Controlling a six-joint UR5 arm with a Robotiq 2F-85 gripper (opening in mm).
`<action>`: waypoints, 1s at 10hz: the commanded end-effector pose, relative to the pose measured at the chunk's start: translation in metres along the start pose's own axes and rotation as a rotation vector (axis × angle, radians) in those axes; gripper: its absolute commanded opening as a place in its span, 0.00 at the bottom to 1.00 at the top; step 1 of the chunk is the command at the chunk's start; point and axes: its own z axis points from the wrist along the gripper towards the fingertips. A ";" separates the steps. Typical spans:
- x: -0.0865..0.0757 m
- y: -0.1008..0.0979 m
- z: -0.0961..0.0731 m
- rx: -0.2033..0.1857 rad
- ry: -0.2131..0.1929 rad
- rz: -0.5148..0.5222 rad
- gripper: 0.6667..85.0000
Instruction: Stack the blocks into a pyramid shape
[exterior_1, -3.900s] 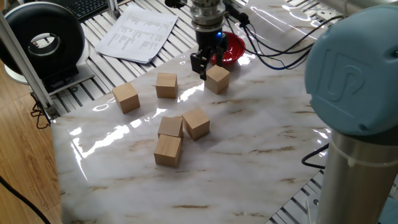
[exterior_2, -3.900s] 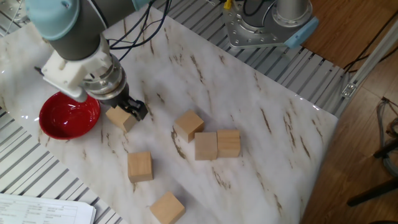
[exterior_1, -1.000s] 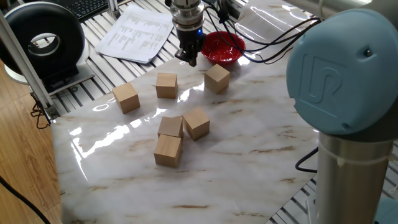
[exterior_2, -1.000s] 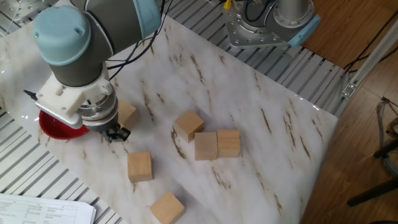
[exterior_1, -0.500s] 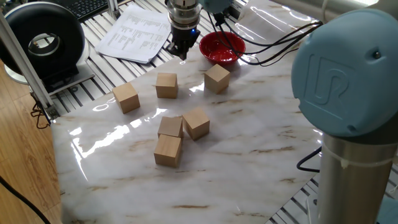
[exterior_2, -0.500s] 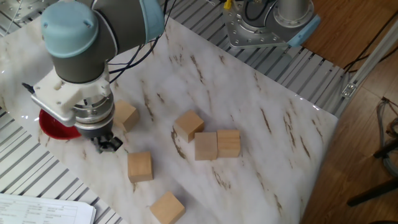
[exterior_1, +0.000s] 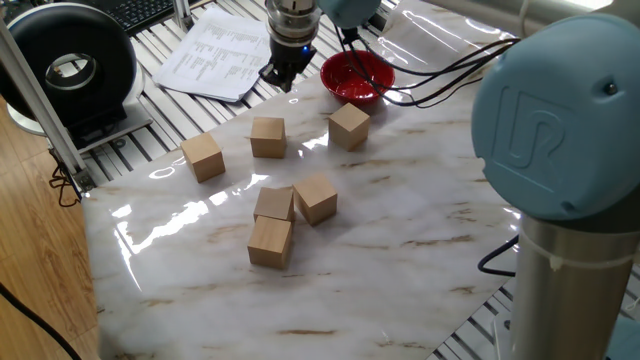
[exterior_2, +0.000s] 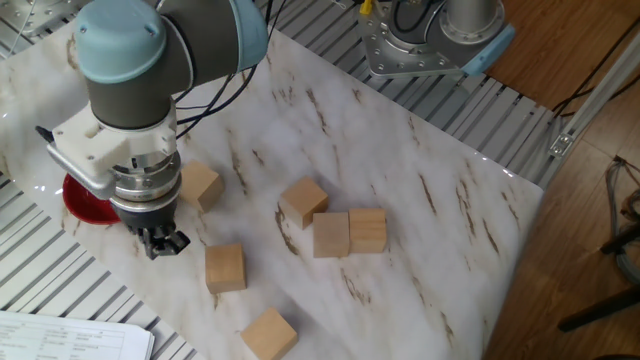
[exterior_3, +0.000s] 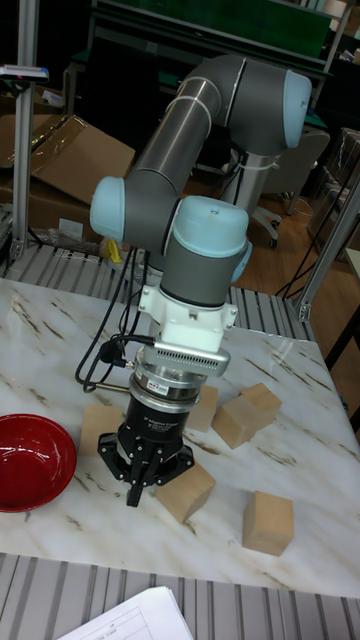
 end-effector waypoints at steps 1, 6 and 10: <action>-0.006 0.007 -0.001 -0.035 -0.022 0.024 0.00; 0.001 0.010 -0.001 -0.046 0.007 0.040 0.00; 0.001 0.011 -0.001 -0.049 0.006 0.043 0.00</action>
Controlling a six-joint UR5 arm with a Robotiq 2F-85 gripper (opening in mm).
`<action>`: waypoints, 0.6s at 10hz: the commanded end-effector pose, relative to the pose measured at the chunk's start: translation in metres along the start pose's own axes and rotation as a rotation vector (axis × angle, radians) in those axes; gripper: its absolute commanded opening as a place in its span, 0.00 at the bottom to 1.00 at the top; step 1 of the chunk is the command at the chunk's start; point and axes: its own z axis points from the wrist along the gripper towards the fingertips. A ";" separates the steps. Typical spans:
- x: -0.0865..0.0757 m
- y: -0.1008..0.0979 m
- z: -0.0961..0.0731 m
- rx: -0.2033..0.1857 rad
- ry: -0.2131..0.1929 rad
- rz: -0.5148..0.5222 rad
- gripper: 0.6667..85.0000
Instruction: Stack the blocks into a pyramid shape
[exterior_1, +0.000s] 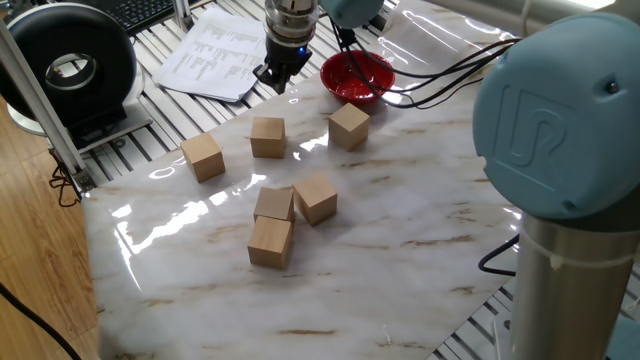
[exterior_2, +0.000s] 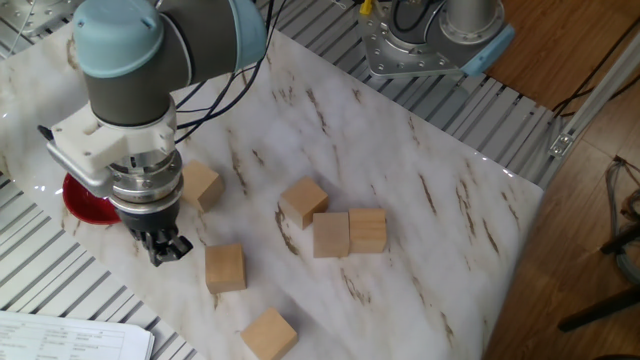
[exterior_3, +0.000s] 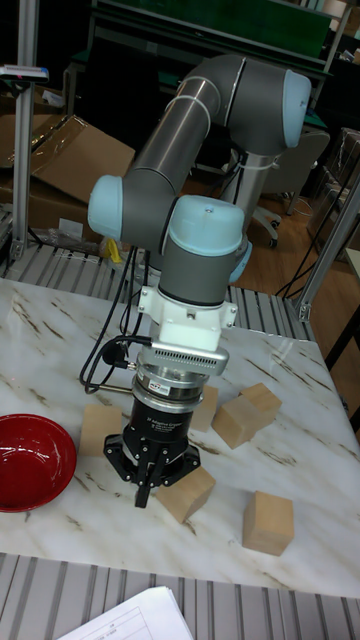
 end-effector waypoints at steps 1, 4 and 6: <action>0.000 0.001 -0.001 -0.011 0.000 0.013 0.00; 0.002 0.007 -0.002 -0.027 0.013 0.002 0.00; -0.006 0.020 -0.009 -0.029 0.046 0.001 0.01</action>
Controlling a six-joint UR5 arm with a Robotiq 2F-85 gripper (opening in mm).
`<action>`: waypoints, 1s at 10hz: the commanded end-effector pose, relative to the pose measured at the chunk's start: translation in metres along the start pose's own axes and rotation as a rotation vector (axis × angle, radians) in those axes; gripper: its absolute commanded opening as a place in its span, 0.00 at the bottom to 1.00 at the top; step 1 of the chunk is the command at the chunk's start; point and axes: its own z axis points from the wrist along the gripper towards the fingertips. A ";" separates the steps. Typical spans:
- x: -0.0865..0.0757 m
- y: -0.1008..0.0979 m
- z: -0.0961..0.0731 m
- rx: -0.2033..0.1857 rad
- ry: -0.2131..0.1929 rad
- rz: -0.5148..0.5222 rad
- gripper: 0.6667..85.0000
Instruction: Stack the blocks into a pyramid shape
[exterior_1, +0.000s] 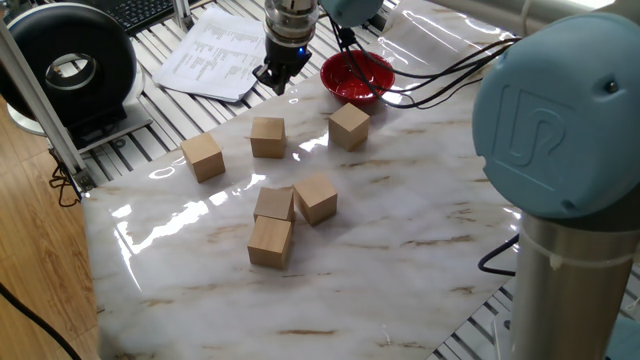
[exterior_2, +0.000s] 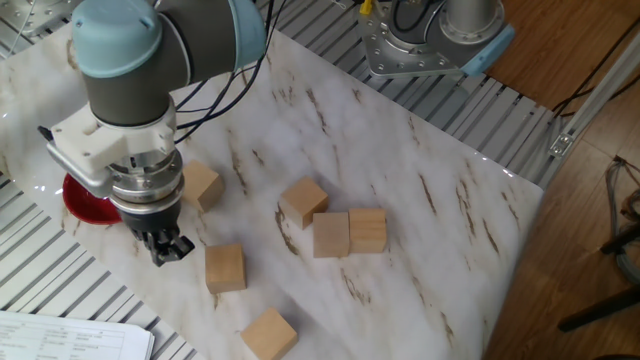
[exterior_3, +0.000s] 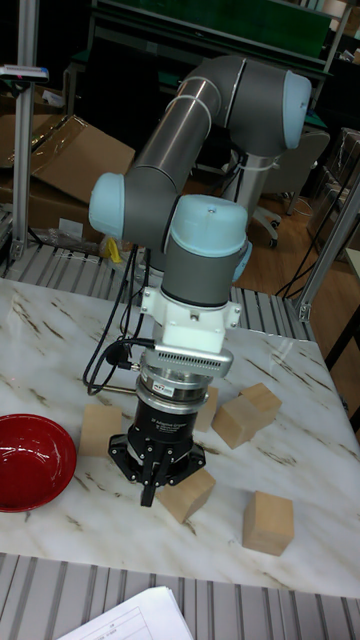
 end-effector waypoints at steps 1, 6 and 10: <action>-0.013 0.014 -0.011 -0.005 0.024 -0.017 0.01; -0.020 -0.003 -0.010 0.077 0.032 -0.225 0.00; 0.019 0.021 -0.021 0.019 0.191 -0.252 0.00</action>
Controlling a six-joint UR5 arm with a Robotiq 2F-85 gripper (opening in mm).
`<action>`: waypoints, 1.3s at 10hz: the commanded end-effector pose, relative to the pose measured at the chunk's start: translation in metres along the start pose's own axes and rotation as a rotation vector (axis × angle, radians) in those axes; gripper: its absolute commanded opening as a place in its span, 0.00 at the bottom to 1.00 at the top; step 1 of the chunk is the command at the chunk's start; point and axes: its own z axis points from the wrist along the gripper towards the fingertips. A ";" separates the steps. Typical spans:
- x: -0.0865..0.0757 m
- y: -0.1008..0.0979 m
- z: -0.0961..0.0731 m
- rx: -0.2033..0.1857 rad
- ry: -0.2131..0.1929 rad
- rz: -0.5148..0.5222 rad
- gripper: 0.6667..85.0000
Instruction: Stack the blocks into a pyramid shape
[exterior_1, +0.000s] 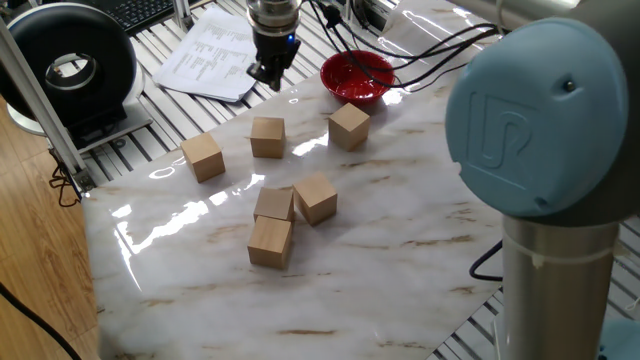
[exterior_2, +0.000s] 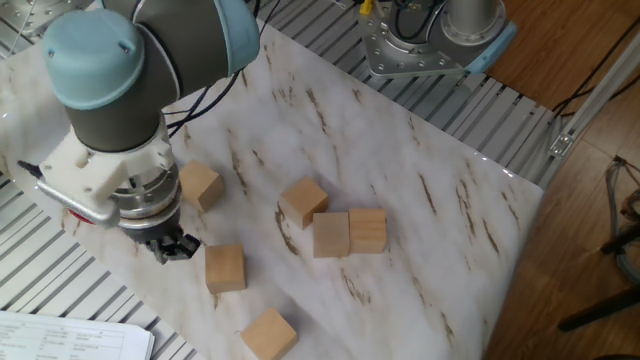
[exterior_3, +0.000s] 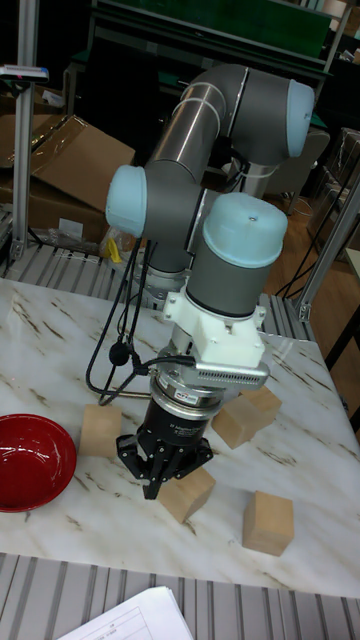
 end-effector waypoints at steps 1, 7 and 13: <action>0.006 0.022 -0.010 -0.024 0.059 -0.028 0.00; 0.008 0.076 -0.001 -0.128 0.041 0.035 0.00; 0.019 0.068 -0.004 -0.083 0.070 -0.007 0.00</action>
